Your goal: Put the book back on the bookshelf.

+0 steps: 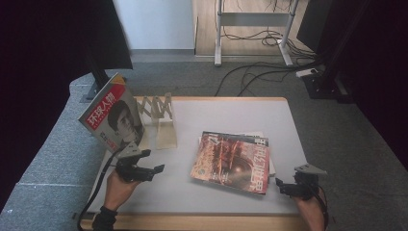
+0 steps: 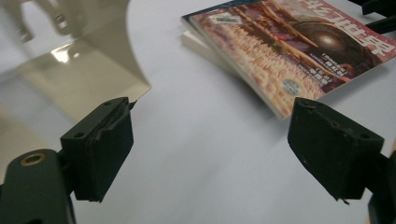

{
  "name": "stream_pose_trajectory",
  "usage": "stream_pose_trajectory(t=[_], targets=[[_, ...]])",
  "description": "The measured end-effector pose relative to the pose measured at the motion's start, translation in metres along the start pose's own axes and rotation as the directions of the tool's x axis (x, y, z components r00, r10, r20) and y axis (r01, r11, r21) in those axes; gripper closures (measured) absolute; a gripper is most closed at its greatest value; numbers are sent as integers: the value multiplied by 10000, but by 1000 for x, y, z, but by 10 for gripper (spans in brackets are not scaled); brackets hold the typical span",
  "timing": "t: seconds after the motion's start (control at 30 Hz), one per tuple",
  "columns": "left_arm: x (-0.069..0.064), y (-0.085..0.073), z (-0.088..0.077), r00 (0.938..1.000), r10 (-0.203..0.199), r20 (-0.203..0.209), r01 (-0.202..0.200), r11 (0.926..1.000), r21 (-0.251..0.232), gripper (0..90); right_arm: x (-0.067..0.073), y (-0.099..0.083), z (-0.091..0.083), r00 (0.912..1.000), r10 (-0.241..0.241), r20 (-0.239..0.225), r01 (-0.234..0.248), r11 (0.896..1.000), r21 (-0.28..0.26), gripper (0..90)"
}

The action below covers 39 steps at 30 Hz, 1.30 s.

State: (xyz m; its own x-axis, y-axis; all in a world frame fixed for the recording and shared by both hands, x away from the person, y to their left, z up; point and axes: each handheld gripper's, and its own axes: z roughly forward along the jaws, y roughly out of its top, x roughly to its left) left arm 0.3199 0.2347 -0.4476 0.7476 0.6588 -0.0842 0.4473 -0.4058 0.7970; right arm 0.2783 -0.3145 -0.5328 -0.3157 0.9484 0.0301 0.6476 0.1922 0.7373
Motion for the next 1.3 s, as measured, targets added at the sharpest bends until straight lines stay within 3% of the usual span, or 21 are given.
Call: stream_pose_trajectory(t=[0.1,0.17,0.3,0.47,0.83,0.97,1.03,1.2,1.3], targets=[[-4,13,18,9992,253,322,-259,9995,181,120,7,2,-6,9987,-493,-128,494,9987,82,34],[-8,21,32,9980,420,475,-440,9982,412,99,12,4,-10,9979,-577,-294,577,9983,-34,33],[-15,36,59,9937,859,719,-923,9916,906,51,20,9,-18,9960,-738,-504,723,9969,-310,33],[-22,58,89,9859,1302,1055,-1425,9826,1189,17,32,13,-24,9913,-1012,-840,980,9943,-418,31],[-27,97,150,9714,1731,1626,-2018,9625,1813,0,59,18,-19,9753,-1587,-1536,1554,9873,-335,24],[-30,106,172,9646,1988,1730,-2326,9510,2039,0,70,20,-16,9678,-1772,-1789,1740,9842,-337,23],[-29,109,181,9619,1962,1901,-2342,9506,2037,0,75,20,-14,9645,-1871,-1864,1838,9823,-351,21],[-26,111,202,9615,1822,2058,-2265,9494,2177,0,85,19,-7,9597,-2031,-1940,2042,9788,-147,16],[-23,110,211,9621,1843,2010,-2298,9447,2338,0,89,18,-4,9571,-2140,-1955,2171,9761,-57,9]])
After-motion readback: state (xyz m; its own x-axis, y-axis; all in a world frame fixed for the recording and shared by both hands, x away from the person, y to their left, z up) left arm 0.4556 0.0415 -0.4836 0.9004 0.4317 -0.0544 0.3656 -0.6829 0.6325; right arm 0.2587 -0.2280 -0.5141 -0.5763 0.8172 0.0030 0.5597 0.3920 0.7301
